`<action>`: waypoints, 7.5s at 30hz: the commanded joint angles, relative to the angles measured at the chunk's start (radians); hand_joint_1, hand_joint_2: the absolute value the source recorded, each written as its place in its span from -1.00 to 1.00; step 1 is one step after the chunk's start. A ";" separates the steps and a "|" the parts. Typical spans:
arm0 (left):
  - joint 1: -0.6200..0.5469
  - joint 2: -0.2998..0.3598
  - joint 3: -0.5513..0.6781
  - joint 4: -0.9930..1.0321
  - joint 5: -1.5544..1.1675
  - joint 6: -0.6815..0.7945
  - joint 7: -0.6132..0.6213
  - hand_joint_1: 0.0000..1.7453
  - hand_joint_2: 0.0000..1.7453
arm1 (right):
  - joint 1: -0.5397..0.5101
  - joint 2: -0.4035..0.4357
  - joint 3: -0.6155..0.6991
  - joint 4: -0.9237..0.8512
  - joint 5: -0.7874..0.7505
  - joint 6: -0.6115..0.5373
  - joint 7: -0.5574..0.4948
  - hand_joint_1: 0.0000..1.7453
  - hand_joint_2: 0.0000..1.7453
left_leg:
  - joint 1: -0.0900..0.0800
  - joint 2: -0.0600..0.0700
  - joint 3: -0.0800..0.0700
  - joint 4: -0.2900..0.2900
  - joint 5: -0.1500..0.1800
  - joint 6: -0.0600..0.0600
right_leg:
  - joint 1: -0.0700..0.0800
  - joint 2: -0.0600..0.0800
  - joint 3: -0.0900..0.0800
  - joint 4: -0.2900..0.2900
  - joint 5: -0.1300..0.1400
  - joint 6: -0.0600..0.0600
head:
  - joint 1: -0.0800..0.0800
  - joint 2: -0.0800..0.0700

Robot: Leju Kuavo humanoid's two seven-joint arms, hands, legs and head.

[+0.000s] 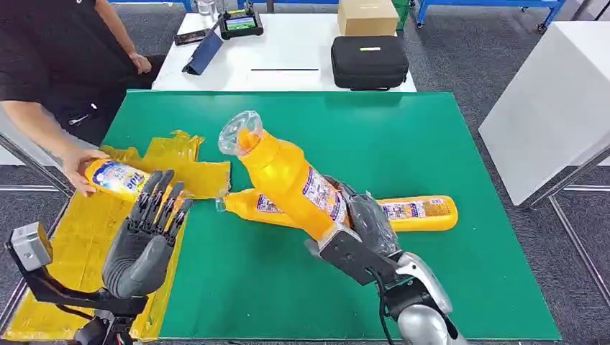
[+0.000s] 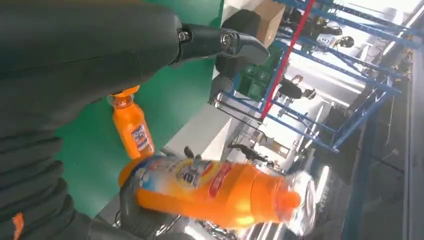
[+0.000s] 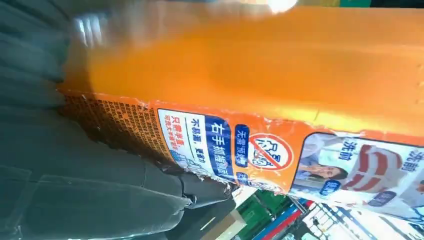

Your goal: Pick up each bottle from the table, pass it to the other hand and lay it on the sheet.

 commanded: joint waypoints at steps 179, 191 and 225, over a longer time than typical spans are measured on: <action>0.182 0.111 0.219 0.036 -1.004 0.621 -0.272 -1.00 -1.00 | 0.445 -0.445 -0.348 -0.289 0.409 0.015 0.136 -1.00 1.00 | -0.003 -0.005 -0.002 0.001 -0.004 0.003 | -0.001 -0.008 0.000 -0.001 -0.005 0.005 | 0.000 0.000; 0.172 0.109 0.175 0.005 -0.659 0.565 -0.337 -1.00 -1.00 | 0.737 -0.661 -0.541 -0.312 0.466 0.003 0.257 -1.00 1.00 | -0.004 -0.006 -0.002 0.001 -0.005 0.005 | -0.004 -0.008 0.001 -0.001 -0.006 0.008 | 0.000 0.000; 0.170 0.097 0.201 0.008 -0.645 0.499 -0.295 -1.00 -1.00 | 0.103 -0.408 -0.395 0.210 0.568 0.208 0.081 -1.00 1.00 | -0.002 0.004 0.002 -0.001 -0.005 0.005 | -0.002 0.000 0.005 -0.004 -0.002 0.007 | 0.000 0.000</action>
